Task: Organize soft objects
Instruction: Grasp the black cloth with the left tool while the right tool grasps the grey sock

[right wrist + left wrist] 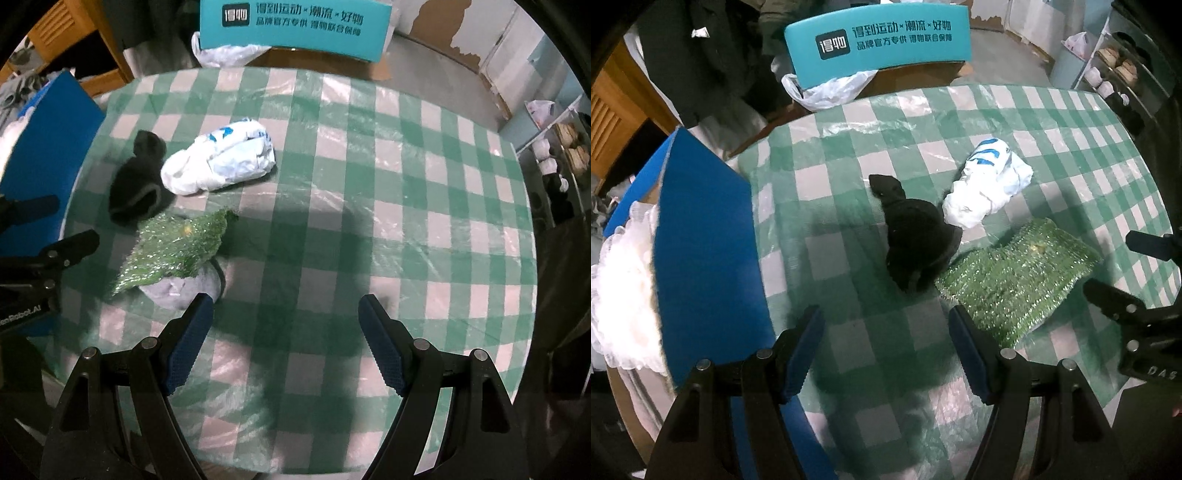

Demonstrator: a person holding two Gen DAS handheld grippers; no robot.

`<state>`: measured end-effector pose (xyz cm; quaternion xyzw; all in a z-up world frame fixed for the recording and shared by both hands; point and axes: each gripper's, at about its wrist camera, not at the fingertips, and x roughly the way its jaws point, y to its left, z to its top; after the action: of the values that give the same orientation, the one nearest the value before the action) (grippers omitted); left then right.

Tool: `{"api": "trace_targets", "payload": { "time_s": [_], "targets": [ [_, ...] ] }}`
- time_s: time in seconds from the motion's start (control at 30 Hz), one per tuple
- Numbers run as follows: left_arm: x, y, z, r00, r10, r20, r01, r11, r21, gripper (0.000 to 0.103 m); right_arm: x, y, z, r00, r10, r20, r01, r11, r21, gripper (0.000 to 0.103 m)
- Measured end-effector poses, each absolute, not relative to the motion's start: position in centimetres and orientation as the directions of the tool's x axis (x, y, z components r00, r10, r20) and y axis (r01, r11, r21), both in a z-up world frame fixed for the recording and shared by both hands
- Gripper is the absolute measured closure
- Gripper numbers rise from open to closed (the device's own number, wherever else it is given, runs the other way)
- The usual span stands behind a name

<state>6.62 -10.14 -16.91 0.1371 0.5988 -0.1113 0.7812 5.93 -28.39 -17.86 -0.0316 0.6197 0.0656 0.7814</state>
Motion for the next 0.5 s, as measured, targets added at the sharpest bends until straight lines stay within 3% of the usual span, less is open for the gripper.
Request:
{"api": "trace_targets", "payload": {
  "time_s": [0.5],
  "targets": [
    [6.9,-12.3,-19.9,0.205,0.003,-0.979,0.387,0.918,0.083,0.032,7.2,-28.3,-19.1,0.208,0.083,-0.975,-0.129,0.990,0.057,0.023]
  ]
}}
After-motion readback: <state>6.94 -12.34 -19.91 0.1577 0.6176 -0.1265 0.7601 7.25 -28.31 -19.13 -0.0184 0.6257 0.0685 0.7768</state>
